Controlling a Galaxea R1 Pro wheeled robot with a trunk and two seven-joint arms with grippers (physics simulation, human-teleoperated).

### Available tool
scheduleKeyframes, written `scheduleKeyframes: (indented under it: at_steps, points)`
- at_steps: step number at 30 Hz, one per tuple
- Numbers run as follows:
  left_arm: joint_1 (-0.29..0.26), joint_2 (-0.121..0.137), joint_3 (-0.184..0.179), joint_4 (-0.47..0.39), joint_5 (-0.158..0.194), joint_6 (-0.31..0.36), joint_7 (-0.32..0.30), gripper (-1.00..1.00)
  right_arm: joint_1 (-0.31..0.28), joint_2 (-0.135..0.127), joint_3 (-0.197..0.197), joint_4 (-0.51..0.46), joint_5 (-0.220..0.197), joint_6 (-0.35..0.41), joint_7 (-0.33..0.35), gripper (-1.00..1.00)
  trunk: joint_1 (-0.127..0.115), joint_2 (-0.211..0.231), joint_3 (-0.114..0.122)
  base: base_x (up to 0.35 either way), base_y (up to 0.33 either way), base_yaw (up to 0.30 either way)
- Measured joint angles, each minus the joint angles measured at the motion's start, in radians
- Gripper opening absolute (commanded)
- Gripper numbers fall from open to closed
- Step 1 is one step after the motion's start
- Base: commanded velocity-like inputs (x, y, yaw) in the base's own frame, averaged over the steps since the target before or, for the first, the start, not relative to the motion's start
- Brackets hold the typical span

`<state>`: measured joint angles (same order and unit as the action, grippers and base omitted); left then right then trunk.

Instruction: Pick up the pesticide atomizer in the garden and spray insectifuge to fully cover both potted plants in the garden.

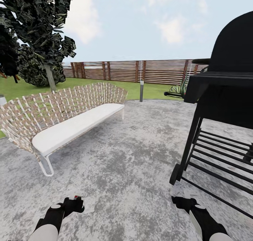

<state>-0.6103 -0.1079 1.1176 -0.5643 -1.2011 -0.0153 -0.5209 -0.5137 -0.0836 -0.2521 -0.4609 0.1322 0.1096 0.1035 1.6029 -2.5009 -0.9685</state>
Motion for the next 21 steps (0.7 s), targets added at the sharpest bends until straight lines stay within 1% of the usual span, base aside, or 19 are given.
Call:
scheduleKeyframes:
  at_steps: [7,11,16,21]
  points:
    - [0.000,0.000,0.000,0.000,0.000,0.000,0.000,-1.00,0.000,0.000,0.000,0.000,0.000,0.000,0.000,1.00,0.000,0.000,-0.005,0.003,0.000,0.192]
    - [0.000,0.000,0.000,0.000,0.000,0.000,0.000,-1.00,0.000,0.000,0.000,0.000,0.000,0.000,0.000,1.00,0.000,0.000,-0.006,0.038,0.000,0.036]
    - [0.000,0.000,0.000,0.001,0.000,0.000,0.000,-1.00,0.000,0.000,0.000,0.000,0.000,0.001,0.000,1.00,0.000,0.000,-0.006,0.222,0.000,0.003]
    - [0.000,0.000,0.000,0.000,0.000,0.000,0.000,-1.00,0.000,0.000,0.000,0.000,0.000,0.001,0.000,1.00,0.000,0.000,-0.006,0.040,0.000,0.013]
